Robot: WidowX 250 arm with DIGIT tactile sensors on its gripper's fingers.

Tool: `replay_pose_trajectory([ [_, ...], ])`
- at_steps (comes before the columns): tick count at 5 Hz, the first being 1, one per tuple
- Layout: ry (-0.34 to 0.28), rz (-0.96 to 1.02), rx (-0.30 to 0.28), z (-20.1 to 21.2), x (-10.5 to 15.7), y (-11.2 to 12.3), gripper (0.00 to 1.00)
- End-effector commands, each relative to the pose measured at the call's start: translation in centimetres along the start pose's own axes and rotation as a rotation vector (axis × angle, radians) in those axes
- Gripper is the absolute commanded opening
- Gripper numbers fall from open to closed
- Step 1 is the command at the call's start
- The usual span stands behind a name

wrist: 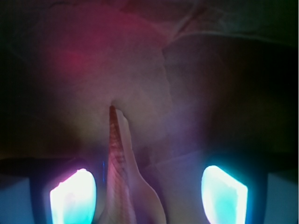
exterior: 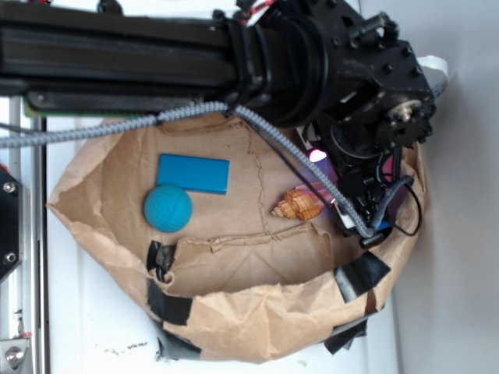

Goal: Grab the shell.

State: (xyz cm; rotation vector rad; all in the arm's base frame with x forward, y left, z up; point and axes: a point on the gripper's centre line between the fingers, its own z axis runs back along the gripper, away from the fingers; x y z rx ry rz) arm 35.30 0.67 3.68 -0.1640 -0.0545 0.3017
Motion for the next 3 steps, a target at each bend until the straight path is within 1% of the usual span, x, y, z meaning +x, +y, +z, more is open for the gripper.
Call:
replay_pose_trajectory([
  [1, -0.069, -0.041, 0.016, 0.32, 1.73, -1.39, 1.0],
  [2, -0.081, -0.065, 0.012, 0.16, 2.25, -1.87, 1.0],
  [3, -0.103, -0.033, 0.016, 0.14, 1.36, -2.23, 0.0],
])
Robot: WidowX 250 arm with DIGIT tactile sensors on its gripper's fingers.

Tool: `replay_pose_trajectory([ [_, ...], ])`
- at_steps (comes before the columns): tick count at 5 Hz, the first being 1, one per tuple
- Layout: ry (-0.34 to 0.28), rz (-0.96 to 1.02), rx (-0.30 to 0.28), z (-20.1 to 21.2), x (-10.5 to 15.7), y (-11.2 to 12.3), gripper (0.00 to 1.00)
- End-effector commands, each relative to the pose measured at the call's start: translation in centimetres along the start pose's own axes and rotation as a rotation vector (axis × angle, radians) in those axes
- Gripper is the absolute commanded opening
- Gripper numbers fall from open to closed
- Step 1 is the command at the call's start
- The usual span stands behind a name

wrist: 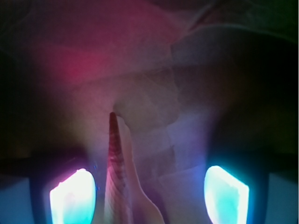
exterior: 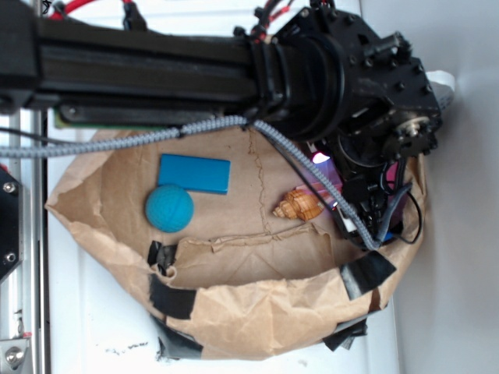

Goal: Grab the shell.

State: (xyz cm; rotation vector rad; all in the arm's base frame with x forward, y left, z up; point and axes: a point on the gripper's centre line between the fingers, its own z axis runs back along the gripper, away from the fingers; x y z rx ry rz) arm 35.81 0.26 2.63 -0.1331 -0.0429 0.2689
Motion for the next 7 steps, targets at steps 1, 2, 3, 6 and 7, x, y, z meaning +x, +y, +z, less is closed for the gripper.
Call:
replay_pose_trajectory([
  [1, -0.137, 0.026, -0.015, 1.5, 0.9, -1.7, 0.0],
  [2, -0.164, 0.03, -0.013, 1.6, 0.3, -1.7, 0.0],
  [3, -0.177, 0.033, -0.021, 1.7, 0.1, -1.5, 0.0],
  [6, -0.214, 0.094, -0.102, 5.6, 0.7, 0.4, 0.0],
  [7, -0.233, 0.109, -0.131, 9.4, 0.9, 1.8, 0.0],
])
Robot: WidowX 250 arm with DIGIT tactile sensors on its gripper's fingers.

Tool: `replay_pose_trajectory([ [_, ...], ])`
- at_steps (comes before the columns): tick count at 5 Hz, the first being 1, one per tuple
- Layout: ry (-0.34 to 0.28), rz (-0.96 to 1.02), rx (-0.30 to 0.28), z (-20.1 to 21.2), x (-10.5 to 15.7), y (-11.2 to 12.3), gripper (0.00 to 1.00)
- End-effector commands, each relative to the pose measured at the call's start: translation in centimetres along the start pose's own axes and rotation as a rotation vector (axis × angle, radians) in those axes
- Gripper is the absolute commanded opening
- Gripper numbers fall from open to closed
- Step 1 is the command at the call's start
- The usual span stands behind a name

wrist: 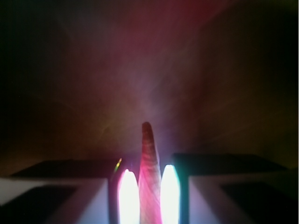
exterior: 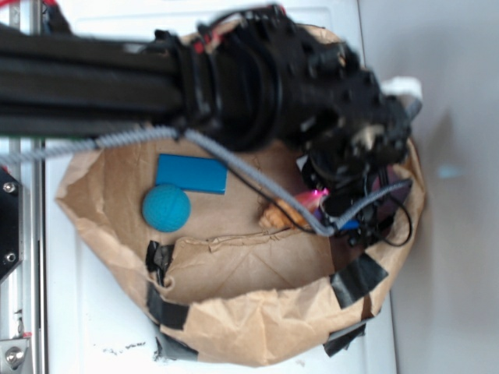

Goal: Grab the shell.

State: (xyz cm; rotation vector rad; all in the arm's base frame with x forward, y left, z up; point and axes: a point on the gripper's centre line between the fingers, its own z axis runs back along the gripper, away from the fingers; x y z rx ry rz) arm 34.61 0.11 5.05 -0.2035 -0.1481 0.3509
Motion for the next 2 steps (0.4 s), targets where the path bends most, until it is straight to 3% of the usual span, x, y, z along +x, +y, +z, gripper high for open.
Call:
replay_pose_trajectory([
  [1, -0.175, 0.026, -0.039, 8.9, 1.9, 1.9, 0.0],
  [2, -0.207, 0.01, -0.05, 9.9, 0.8, 2.1, 0.0],
])
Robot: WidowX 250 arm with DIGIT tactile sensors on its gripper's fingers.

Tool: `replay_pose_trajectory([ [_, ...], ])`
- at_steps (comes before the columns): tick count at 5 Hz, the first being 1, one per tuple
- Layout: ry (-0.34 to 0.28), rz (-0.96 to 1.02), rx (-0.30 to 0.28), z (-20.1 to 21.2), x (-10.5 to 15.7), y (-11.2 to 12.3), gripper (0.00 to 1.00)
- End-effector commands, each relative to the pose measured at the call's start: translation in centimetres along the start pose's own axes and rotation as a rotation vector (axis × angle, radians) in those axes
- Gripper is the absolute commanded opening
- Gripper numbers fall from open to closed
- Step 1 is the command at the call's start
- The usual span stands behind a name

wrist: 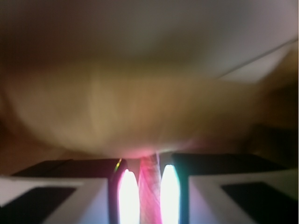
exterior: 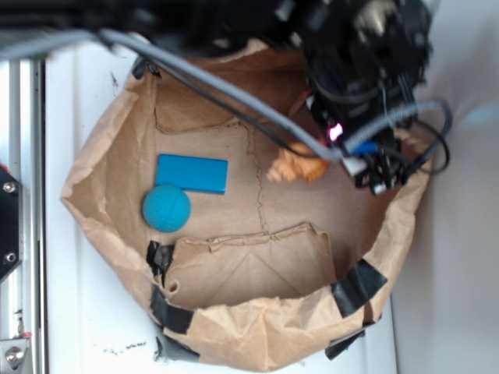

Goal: Grab the shell.

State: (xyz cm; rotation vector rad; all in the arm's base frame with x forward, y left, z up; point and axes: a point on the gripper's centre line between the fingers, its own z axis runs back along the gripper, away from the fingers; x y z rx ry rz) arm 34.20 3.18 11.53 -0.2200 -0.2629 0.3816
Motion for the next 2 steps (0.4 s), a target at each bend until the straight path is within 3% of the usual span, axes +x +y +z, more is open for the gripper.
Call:
replay_pose_trajectory([
  [1, -0.092, -0.009, -0.001, 2.96, -0.57, 0.6, 0.0],
  [2, -0.122, -0.077, 0.211, 2.45, -0.74, -0.3, 0.83],
])
